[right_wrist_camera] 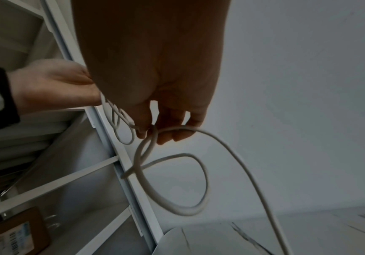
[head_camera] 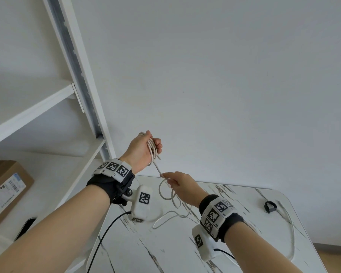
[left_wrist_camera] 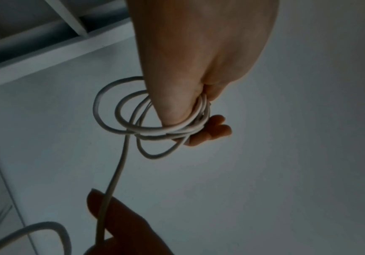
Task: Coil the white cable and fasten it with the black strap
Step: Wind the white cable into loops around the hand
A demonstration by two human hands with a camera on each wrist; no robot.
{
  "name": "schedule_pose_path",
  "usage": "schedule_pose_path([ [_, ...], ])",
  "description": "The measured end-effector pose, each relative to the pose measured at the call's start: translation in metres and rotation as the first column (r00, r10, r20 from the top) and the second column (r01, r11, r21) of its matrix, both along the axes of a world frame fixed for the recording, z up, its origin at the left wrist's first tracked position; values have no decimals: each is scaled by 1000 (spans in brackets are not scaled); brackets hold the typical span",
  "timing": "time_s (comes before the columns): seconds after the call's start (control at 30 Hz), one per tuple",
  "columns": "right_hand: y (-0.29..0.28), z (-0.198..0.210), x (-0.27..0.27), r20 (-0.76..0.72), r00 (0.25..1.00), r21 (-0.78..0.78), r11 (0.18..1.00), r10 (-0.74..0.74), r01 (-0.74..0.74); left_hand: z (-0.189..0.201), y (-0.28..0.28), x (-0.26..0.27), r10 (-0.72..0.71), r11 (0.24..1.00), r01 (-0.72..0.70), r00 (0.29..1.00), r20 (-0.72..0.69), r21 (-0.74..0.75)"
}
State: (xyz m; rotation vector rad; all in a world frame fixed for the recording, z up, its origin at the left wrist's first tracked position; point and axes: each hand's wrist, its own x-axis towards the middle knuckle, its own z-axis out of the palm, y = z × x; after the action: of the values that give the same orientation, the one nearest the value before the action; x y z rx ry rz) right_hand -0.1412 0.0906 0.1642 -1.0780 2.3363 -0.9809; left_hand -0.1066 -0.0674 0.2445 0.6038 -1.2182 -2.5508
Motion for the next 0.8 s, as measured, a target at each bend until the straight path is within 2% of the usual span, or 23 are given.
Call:
schedule_pose_path([
  [0.17, -4, 6, -1, -190, 979, 61, 996, 79, -69, -2, -1, -2, 59, 998, -59, 998, -5, 26],
  [0.27, -7, 12, 0, -293, 951, 25, 995, 100, -96, -9, 5, -2, 37, 987, -31, 999, 37, -157],
  [0.37, -10, 24, 4, -330, 940, -57, 992, 89, -114, -21, 10, -1, -14, 939, 42, 996, 86, -340],
  [0.47, -10, 37, 8, -301, 949, -110, 985, 93, -131, -34, 9, 0, -43, 874, 122, 984, 174, -470],
  [0.6, -10, 48, 11, -249, 963, -82, 989, 100, -123, -40, 9, 5, -75, 774, 228, 959, 273, -590],
  [0.7, -12, 49, 12, -231, 967, -68, 990, 104, -123, -35, 17, 8, -167, 668, 376, 917, 363, -641],
  [0.8, -10, 52, 13, -173, 983, -90, 992, 67, -84, -31, 19, 12, -249, 647, 468, 876, 413, -602],
])
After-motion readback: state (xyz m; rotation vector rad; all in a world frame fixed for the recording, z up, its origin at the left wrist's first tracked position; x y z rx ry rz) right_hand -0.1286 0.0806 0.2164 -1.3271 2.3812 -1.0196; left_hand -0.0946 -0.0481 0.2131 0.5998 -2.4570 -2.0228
